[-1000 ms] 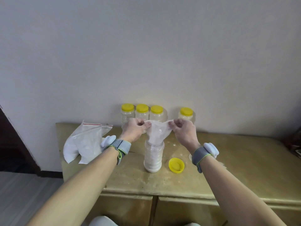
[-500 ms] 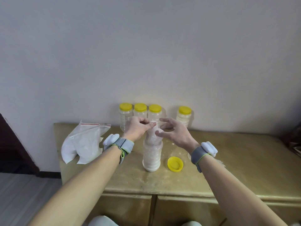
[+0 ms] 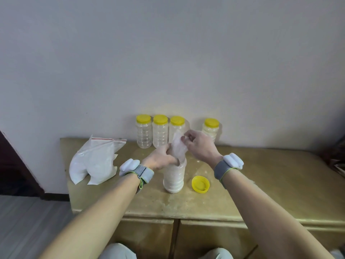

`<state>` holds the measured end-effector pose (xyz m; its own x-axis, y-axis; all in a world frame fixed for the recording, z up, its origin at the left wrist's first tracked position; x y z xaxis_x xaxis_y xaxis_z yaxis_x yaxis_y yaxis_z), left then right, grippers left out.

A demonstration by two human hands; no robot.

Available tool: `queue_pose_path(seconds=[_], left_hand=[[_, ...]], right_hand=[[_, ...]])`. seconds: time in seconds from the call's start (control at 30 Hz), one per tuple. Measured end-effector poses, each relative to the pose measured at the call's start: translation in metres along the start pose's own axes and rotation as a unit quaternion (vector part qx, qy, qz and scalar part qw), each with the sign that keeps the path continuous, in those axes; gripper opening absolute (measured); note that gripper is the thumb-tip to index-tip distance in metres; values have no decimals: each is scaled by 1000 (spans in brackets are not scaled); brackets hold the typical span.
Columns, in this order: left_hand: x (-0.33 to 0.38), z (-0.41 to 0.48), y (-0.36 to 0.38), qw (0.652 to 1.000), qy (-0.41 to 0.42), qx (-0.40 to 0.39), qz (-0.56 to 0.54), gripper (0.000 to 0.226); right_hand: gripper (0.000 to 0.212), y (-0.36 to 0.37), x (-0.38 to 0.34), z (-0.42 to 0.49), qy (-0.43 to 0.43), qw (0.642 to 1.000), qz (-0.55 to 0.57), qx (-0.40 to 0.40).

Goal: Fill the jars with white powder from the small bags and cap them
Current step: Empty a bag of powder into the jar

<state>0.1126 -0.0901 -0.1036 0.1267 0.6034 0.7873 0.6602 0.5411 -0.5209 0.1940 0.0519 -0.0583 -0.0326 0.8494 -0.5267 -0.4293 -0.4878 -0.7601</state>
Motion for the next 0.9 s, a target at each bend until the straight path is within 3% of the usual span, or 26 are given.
queue_pose_path(seconds=[0.13, 0.2, 0.3, 0.4, 0.5, 0.6, 0.7, 0.8, 0.9], left_hand=[[0, 1, 14, 998, 20, 52, 35, 70], [-2, 3, 17, 996, 35, 60, 49, 63], [-5, 4, 16, 997, 35, 55, 38, 57], [-8, 5, 14, 998, 29, 51, 25, 52], [-10, 6, 13, 998, 31, 45, 25, 59], [-12, 7, 13, 999, 27, 37, 25, 65], [-14, 8, 14, 999, 29, 32, 28, 67], [-12, 8, 14, 999, 32, 29, 29, 65], [-10, 5, 14, 999, 39, 21, 25, 65]], right_hand=[[16, -6, -4, 2, -23, 997, -39, -59], [15, -14, -4, 4, -26, 999, -34, -12], [15, -20, -7, 5, -27, 998, -49, -18], [15, -25, -4, 7, -12, 997, -31, 63], [13, -22, -7, 9, -22, 999, -40, 12], [13, -25, -8, 10, -23, 998, -35, 47], [19, -22, -14, 10, -36, 997, -71, 5], [18, -26, -12, 8, -14, 997, -48, 63], [21, -24, -12, 6, 4, 998, -58, 21]])
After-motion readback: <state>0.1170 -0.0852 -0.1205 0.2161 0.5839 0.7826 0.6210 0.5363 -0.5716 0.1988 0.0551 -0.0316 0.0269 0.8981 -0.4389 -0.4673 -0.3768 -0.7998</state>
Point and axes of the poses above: each hand's wrist, its own z-axis towards the middle knuckle, its own y-axis out of the palm, x = y × z, the point moved 3 cm from there along z, towards the middle knuckle, and after that the axes turned 12 degrees about -y, right-handed, at the moved point
